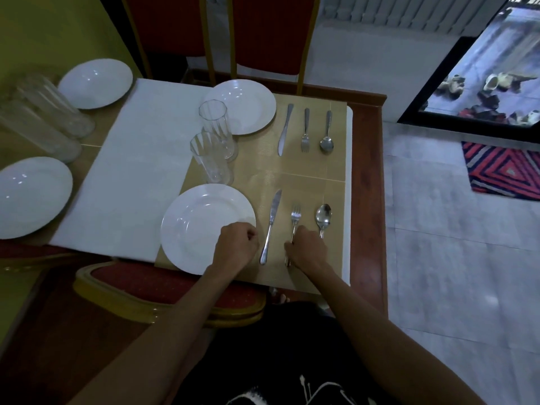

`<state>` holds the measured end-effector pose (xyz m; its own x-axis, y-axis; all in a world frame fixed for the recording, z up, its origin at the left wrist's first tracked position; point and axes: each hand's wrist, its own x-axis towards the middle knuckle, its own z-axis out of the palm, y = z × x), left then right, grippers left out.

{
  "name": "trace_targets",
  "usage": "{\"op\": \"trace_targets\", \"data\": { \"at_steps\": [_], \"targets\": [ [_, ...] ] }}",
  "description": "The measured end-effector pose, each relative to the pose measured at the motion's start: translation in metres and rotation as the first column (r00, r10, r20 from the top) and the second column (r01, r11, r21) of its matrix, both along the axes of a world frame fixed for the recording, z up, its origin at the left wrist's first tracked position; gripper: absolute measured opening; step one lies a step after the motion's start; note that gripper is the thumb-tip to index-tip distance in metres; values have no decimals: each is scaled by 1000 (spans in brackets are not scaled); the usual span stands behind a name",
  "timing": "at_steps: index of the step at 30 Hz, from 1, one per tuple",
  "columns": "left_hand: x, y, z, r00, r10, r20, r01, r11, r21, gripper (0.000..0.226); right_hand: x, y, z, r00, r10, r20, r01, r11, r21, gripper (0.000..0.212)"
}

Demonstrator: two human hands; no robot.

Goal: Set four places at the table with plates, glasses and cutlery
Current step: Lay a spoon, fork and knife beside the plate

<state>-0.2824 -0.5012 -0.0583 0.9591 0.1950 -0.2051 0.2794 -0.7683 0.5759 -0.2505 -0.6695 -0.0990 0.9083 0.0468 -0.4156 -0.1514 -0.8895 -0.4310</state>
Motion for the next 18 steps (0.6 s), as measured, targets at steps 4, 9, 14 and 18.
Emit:
{"op": "trace_targets", "data": {
  "at_steps": [4, 9, 14, 18],
  "targets": [
    [-10, -10, -8, 998, -26, -56, 24, 999, -27, 15, 3, -4, -3, 999, -6, -38, 7, 1000, 8, 18],
    [-12, -20, -10, 997, -46, -61, 43, 998, -41, 16, 2, -6, -10, 992, -76, -96, 80, 996, 38, 28],
    [-12, -27, -13, 994, -44, -101, 38, 998, -59, 19, -1, -8, -11, 991, -94, -95, 99, 994, 54, 28],
    [-15, -27, -18, 992, -45, -115, 39, 998, -48, 21, 2, -8, -9, 991, -90, -103, 97, 993, 73, 24]
  ]
}}
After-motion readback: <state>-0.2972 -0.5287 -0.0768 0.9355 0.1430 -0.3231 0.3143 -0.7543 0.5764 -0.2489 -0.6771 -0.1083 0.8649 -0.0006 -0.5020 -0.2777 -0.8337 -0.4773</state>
